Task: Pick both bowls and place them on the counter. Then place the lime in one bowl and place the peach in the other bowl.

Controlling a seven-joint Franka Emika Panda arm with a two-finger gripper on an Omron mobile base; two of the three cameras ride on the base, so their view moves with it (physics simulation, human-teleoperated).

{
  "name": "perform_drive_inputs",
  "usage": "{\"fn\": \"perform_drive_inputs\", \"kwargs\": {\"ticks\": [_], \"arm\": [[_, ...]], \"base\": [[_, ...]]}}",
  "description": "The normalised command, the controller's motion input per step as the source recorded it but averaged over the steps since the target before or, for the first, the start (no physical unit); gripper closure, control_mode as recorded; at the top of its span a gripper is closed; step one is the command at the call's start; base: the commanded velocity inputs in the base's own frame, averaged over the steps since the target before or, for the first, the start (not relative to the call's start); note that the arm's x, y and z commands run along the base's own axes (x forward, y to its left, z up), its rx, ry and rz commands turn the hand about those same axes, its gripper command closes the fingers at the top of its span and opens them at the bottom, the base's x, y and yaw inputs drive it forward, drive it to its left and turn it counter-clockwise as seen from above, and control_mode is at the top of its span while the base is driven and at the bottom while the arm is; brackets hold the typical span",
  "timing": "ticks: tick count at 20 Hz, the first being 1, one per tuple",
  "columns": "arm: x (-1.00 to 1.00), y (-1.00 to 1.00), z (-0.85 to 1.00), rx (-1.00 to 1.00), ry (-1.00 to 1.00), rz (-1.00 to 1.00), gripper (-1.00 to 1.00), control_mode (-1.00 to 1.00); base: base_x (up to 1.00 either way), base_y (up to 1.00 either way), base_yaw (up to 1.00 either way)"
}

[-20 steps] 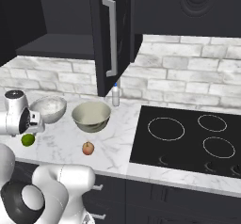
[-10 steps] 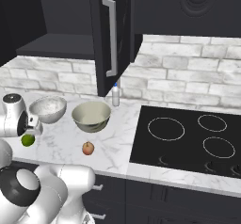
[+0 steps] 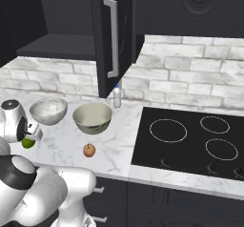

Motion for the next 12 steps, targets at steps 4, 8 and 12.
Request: {"fn": "perform_drive_inputs", "kwargs": {"ticks": [4,8,12], "arm": [[0.03,0.01,-0.09,0.02,0.00,-0.10,-1.00,-1.00],[-0.01,0.03,-0.10,0.05,0.04,-0.10,-1.00,-1.00],[0.01,0.07,-0.18,0.03,0.06,-0.10,-1.00,-1.00]], "base": [[0.00,0.00,0.00],[0.00,0.00,0.00],[0.00,0.00,0.00]]}}
